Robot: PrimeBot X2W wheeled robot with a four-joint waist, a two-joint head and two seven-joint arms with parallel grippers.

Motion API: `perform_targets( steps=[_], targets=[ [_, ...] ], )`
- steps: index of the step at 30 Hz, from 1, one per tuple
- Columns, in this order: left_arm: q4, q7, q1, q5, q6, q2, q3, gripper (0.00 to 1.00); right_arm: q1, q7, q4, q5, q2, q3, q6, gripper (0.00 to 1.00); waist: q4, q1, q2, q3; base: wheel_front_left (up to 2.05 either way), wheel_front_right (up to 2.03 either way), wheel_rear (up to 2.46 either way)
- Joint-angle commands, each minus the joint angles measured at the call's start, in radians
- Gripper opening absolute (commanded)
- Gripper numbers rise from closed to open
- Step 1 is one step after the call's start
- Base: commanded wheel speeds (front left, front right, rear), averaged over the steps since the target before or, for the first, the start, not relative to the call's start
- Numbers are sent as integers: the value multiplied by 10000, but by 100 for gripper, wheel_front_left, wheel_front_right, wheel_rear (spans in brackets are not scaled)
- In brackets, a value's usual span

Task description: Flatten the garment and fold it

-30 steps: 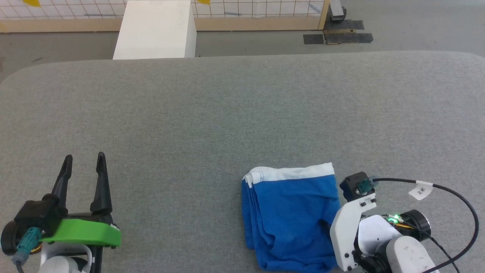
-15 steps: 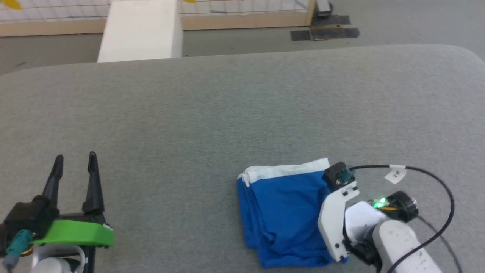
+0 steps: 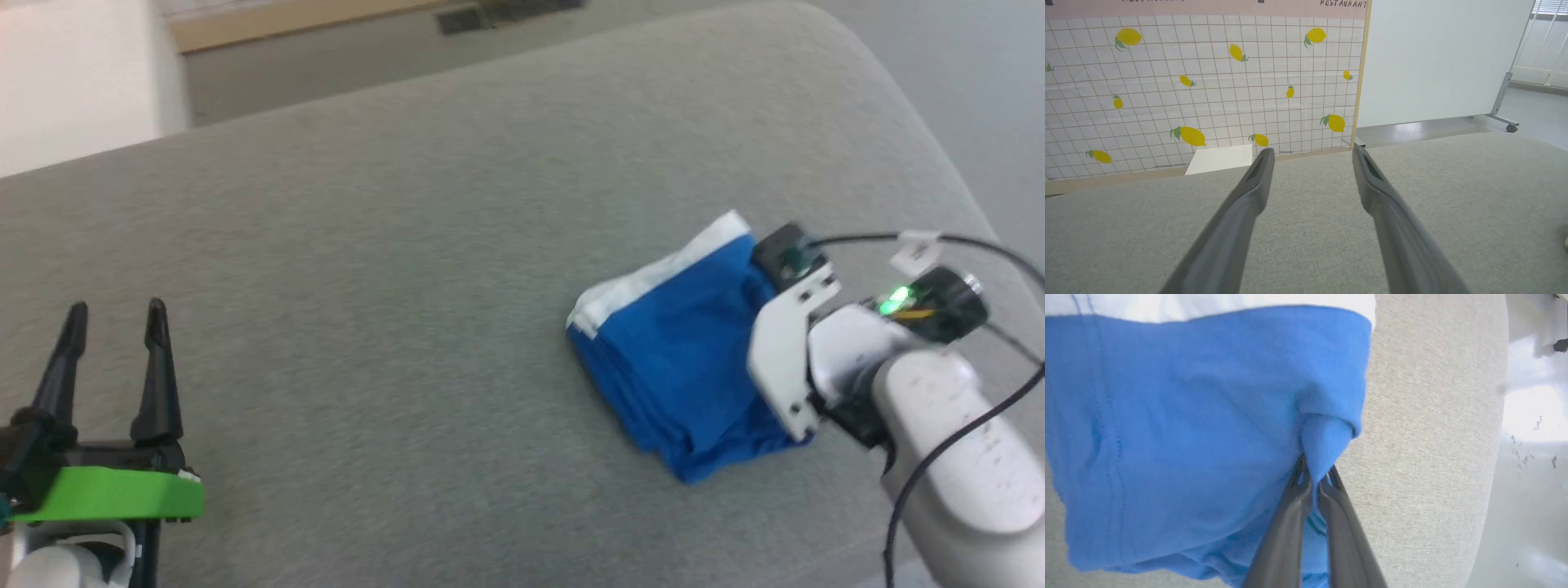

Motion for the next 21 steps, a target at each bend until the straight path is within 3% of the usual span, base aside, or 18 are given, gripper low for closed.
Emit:
perform_targets(
  steps=[1,10,21],
  targets=[
    [-183,-27,-36,-58,-69,177,0,100,-261,-137,149,-55,-52,-203,-19,0,-1307,0,-1,1166,0,0,0],
    [-1495,525,41,-223,-69,1023,282,100,-826,-670,668,-1013,-378,-1981,-19,0,-1390,0,-1,2411,0,0,0],
    [-2155,922,451,-503,-9,1592,985,100,-734,-825,76,-2736,-183,-5349,-19,0,-952,0,-1,3135,0,0,0]
  ],
)
